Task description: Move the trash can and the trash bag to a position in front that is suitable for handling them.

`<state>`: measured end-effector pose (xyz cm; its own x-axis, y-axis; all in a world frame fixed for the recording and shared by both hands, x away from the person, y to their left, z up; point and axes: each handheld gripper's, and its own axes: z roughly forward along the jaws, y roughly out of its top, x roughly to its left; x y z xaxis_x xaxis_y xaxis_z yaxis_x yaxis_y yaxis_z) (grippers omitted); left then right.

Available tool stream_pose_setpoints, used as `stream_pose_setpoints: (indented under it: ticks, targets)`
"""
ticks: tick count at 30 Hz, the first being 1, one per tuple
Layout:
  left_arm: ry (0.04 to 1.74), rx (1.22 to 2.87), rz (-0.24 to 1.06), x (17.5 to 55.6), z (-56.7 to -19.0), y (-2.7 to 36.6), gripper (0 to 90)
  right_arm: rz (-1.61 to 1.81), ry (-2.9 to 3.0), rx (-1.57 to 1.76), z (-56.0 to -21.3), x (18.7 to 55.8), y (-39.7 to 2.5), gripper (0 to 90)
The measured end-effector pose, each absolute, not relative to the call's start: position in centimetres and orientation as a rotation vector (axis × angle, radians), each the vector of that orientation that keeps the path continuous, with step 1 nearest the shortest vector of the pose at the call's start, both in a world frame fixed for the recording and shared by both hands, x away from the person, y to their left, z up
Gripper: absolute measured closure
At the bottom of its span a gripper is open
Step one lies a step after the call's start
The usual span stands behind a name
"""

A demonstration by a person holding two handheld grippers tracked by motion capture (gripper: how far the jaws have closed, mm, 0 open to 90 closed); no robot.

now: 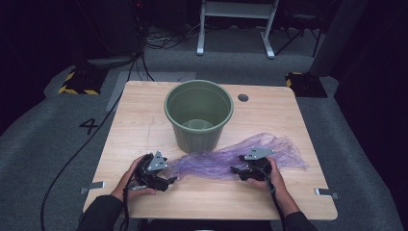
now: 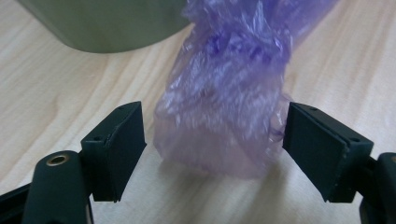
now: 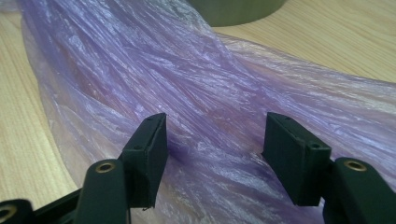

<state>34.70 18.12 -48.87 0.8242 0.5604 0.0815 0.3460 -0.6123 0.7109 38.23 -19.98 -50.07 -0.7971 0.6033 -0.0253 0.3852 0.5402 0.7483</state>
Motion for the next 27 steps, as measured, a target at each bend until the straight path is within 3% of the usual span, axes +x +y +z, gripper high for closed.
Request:
stream_pose_setpoints:
  ticks: [6, 11, 17, 27]
  targets:
    - [0.679, 2.289, 0.350, 35.4, -49.2, 18.4, 28.3, 1.121, 2.510, 0.815, -50.1, 38.3, -19.5, 37.9]
    - [0.659, 2.314, 0.362, 35.4, -49.3, 18.7, 46.9, 1.113, 2.509, 0.810, -50.1, 38.2, -19.2, 35.4]
    - [0.667, 2.290, 0.312, 35.5, -49.6, 19.5, 61.8, 1.136, 2.520, 0.794, -49.9, 38.0, -19.1, 29.9]
    - [0.690, 2.275, 0.302, 35.1, -49.7, 21.3, 61.4, 1.200, 2.488, 0.810, -48.6, 37.4, -20.8, 25.1]
